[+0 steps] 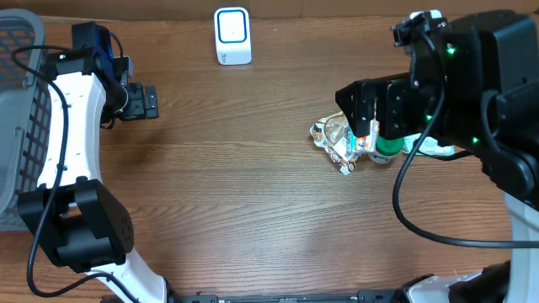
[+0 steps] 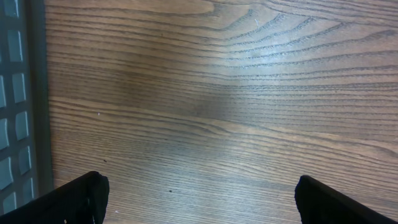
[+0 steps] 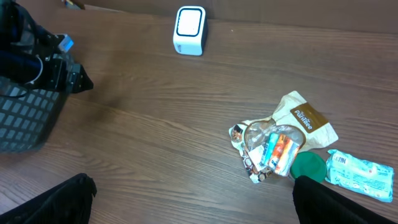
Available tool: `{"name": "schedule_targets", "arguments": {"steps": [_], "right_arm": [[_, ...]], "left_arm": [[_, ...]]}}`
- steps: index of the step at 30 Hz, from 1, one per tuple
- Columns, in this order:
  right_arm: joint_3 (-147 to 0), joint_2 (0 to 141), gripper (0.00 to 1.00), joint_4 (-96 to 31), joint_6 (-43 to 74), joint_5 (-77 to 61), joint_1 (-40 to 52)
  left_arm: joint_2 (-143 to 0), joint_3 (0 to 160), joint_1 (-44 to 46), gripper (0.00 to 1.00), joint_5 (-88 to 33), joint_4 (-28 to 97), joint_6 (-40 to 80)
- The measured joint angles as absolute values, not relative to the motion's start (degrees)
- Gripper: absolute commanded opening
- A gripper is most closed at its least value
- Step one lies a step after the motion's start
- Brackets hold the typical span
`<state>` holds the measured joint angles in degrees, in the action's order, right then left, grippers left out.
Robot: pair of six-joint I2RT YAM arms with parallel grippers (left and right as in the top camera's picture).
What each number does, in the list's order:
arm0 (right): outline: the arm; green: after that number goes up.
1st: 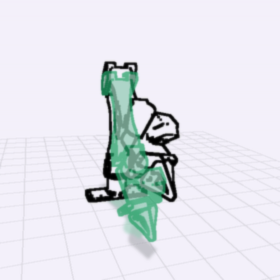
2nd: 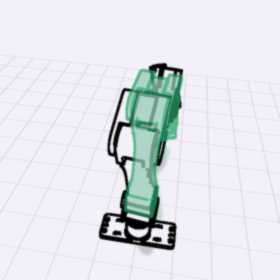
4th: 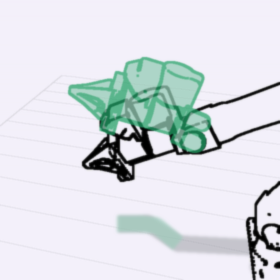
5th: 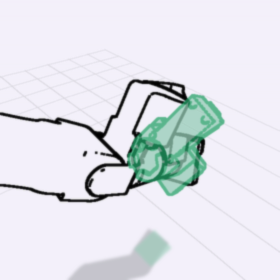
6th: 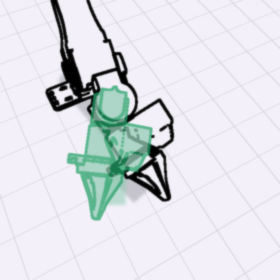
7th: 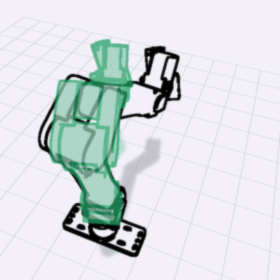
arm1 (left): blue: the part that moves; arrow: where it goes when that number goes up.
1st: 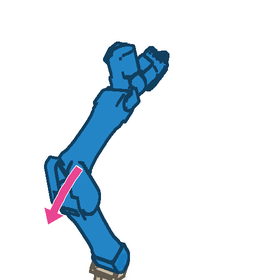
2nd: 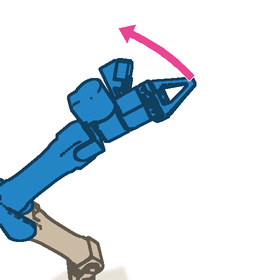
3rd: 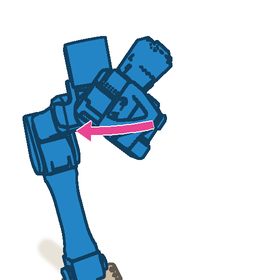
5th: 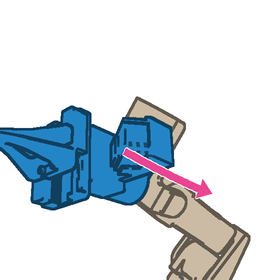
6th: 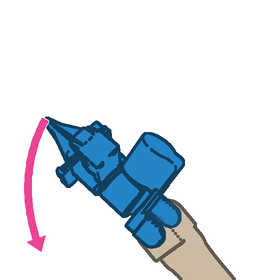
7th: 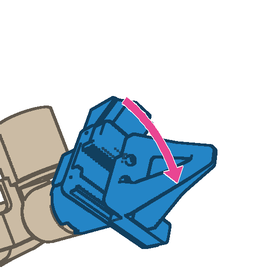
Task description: Scan the item barcode
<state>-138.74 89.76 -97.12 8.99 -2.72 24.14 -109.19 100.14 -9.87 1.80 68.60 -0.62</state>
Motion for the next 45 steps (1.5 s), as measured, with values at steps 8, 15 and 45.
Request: {"name": "schedule_targets", "arguments": {"steps": [8, 15, 45], "right_arm": [[-138.69, 88.16, 1.00, -97.12, 10.94, 0.89, 24.14], [-137.58, 82.96, 1.00, -94.50, 11.84, 5.32, 21.30], [-23.86, 18.26, 1.00, -2.52, 1.45, -4.14, 5.23]], "left_arm": [[-109.19, 100.14, -9.87, 1.00, 1.80, 68.58, -0.62], [-109.19, 100.14, -9.87, 1.00, 1.80, 68.60, -0.60], [-109.19, 100.14, -9.87, 1.00, 1.98, 68.58, -0.62]]}}
